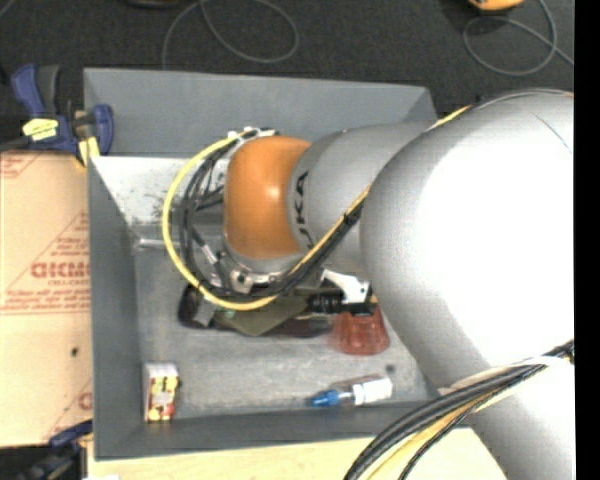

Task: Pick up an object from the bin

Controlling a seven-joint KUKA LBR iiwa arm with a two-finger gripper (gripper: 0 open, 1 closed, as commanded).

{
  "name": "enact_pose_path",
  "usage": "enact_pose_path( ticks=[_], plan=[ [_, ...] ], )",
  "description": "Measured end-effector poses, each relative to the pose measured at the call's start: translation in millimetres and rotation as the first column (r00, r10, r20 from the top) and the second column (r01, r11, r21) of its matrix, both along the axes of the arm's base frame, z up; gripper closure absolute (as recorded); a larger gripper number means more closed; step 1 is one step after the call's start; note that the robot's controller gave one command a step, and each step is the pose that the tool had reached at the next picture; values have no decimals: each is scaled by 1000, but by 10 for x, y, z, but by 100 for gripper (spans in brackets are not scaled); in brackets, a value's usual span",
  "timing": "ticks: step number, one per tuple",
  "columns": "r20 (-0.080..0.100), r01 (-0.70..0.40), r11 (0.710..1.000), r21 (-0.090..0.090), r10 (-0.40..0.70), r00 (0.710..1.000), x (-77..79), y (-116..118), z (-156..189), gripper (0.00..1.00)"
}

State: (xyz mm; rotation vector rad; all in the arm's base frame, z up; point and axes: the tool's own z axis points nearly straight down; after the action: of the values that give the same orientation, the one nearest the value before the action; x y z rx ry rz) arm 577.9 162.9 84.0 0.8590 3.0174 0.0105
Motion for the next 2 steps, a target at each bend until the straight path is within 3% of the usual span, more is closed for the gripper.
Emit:
enact_pose_path(
  ticks=[2],
  plan=[
    [2, 10, 1000, 1, -10, 1000, -10, -6, -12, 100]
  ],
)
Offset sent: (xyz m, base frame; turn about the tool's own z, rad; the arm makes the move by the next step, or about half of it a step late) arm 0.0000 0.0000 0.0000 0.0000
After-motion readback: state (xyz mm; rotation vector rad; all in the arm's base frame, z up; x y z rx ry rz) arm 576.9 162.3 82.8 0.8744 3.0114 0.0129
